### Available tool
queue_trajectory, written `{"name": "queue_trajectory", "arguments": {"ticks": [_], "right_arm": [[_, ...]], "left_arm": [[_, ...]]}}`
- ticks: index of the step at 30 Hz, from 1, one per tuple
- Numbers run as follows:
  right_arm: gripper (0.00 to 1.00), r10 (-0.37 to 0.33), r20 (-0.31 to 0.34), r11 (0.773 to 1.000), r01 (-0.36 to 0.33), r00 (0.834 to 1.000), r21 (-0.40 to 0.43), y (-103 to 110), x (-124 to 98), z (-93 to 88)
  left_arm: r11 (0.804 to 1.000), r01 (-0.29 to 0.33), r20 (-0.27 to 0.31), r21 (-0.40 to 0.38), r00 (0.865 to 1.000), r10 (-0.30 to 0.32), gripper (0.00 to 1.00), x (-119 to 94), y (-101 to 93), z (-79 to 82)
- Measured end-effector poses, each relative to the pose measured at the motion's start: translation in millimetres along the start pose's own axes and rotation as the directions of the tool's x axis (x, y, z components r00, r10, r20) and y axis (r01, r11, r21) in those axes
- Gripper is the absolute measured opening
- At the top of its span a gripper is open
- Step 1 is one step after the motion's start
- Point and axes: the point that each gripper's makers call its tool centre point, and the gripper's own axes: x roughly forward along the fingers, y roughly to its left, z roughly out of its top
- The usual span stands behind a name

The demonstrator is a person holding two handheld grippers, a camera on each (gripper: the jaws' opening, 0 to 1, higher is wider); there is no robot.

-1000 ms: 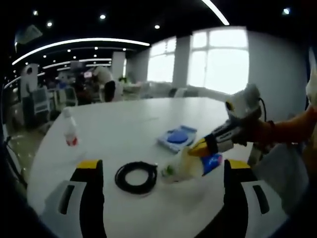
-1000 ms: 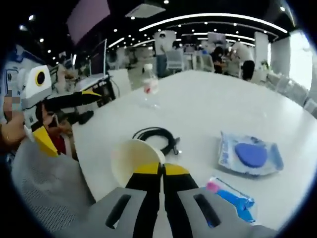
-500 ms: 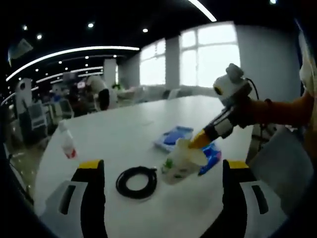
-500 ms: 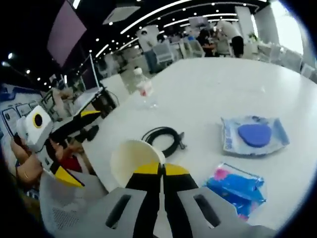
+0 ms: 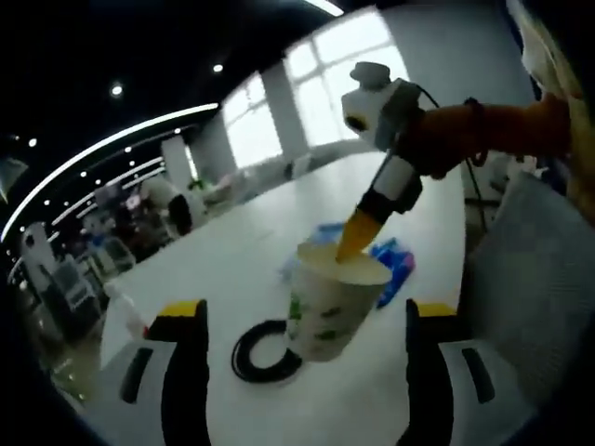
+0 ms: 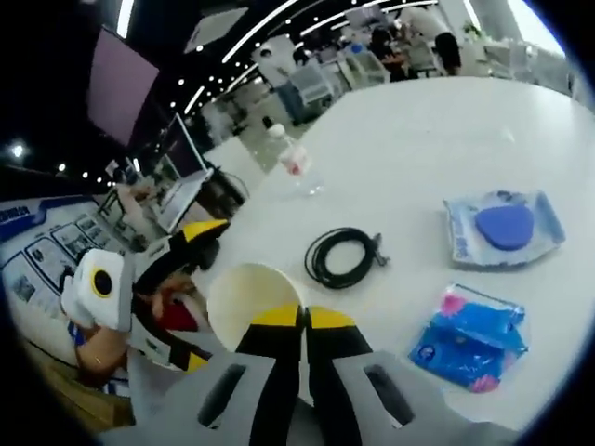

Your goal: Arrange the tabletop items into an orderly group along one side of the table until the central work area is clear of visible clutter.

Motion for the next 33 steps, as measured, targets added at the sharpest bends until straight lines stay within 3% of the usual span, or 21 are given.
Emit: {"name": "queue_trajectory", "arguments": {"ticks": [7,13,15,20,25,33], "right_arm": [[0.01,0.024,-0.018,1.000,-0.024,1.000,0.002,9,-2,-0.7],[0.01,0.047,-0.022,0.999,-0.047,0.999,0.004,16,-3,1.0],[0.01,0.046,-0.023,0.999,-0.046,0.999,-0.001,17,-3,1.0],[0.01,0.047,-0.027,0.999,-0.048,0.999,-0.006,18,-4,0.6],[0.02,0.060,-0.007,0.998,-0.060,0.998,-0.031,23,-6,2.9],[0.04,0.118,0.054,0.991,-0.114,0.991,-0.072,36,-10,14.7]], "left_arm": [[0.998,-0.020,-0.014,0.067,1.000,0.021,0.70,0,3.4,-0.5],[0.997,0.000,-0.029,0.082,1.000,0.002,0.58,0,-1.4,-1.5],[0.999,0.026,-0.028,0.035,0.999,-0.025,0.50,0,-6.4,-0.9],[0.995,0.055,-0.058,0.089,0.997,-0.050,0.41,1,-15.3,-4.7],[0.993,0.034,-0.067,0.115,0.997,-0.027,0.40,1,-13.3,-5.7],[0.999,0.005,-0.052,0.040,0.999,-0.003,0.39,-4,-6.4,-3.5]]}}
